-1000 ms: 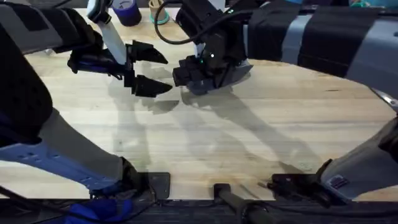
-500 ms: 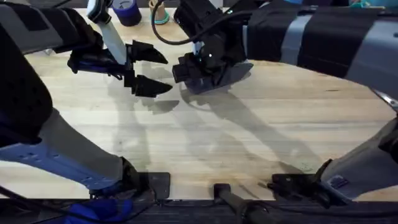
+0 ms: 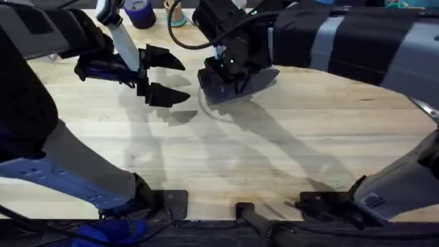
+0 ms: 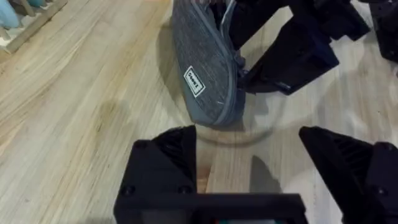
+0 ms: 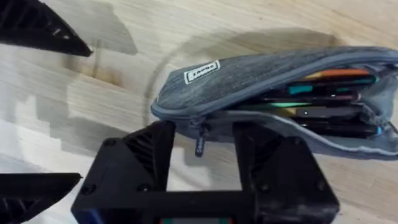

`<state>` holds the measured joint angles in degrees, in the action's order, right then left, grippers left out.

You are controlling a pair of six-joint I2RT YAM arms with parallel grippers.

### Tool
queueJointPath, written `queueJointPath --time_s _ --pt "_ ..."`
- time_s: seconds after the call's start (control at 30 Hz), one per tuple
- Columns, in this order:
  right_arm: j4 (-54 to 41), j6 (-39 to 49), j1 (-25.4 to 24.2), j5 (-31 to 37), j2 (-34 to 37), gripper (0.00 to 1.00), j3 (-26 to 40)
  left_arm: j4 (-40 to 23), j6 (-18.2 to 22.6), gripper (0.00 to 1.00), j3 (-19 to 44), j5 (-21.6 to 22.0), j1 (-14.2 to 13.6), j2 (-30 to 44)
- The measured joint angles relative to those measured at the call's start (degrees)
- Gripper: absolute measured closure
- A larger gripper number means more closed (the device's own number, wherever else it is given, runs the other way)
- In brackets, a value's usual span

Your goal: Unzip the bag, pick up the pens from the table one at a time and place them inside, then zip the bag closed.

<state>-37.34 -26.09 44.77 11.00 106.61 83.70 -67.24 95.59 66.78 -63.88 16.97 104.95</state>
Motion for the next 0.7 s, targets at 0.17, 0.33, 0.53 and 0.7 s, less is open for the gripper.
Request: queueJointPath --time_s 0.17,0.33,0.53,0.7 --pt "0.0 0.0 0.0 0.2 0.0 0.521 0.0 0.0 0.0 0.006 0.0 0.0 0.0 0.0" --pt "0.0 0.1 0.0 0.3 0.0 0.648 0.0 0.0 0.0 0.006 0.0 0.0 0.0 0.0" --pt "0.0 0.4 0.0 0.4 0.0 0.833 0.0 0.0 0.0 0.006 0.0 0.0 0.0 0.0" --pt "0.0 0.5 0.0 0.3 0.0 0.954 0.0 0.0 0.0 0.006 0.0 0.0 0.0 0.0"
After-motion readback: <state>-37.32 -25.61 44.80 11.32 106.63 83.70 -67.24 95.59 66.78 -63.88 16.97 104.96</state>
